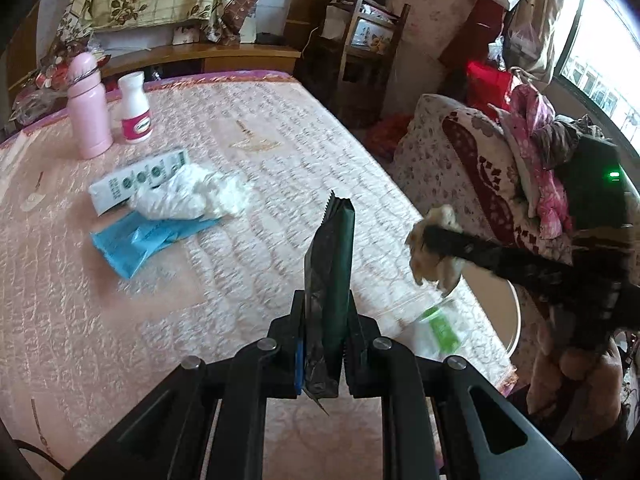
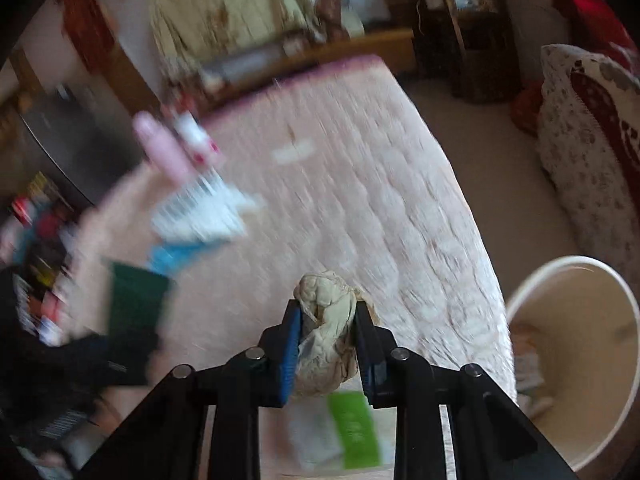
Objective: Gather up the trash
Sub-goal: 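Carry the green packet in the left gripper while the right carries the cloth over the bucket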
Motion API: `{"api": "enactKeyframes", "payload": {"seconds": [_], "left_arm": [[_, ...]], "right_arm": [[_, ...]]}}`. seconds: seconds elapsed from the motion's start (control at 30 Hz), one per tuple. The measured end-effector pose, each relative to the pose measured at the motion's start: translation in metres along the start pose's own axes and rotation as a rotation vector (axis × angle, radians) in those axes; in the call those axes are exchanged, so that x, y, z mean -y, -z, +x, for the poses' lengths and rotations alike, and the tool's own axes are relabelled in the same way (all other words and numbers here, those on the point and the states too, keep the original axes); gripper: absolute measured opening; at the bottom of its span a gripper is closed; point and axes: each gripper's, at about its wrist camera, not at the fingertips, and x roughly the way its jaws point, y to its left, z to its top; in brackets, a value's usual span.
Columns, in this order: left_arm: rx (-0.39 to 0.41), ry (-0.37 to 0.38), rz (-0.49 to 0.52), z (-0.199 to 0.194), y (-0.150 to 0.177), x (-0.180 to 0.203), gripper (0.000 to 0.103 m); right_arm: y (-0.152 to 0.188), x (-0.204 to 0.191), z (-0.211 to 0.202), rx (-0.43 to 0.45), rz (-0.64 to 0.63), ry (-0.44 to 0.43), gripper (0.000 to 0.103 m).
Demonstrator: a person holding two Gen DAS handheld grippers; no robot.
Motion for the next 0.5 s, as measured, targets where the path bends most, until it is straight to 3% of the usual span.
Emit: {"api": "enactKeyframes", "payload": {"seconds": [0.13, 0.27, 0.5], "left_arm": [[0.013, 0.047, 0.029, 0.000, -0.009, 0.024, 0.016], [0.005, 0.083, 0.078, 0.007, -0.012, 0.056, 0.016], [-0.028, 0.140, 0.156, 0.030, -0.010, 0.114, 0.016]], "right_arm": [[0.000, 0.003, -0.029, 0.072, 0.010, -0.011, 0.028], [0.005, 0.012, -0.053, 0.101, 0.014, 0.066, 0.028], [0.025, 0.067, -0.087, 0.097, 0.084, 0.190, 0.028]]}}
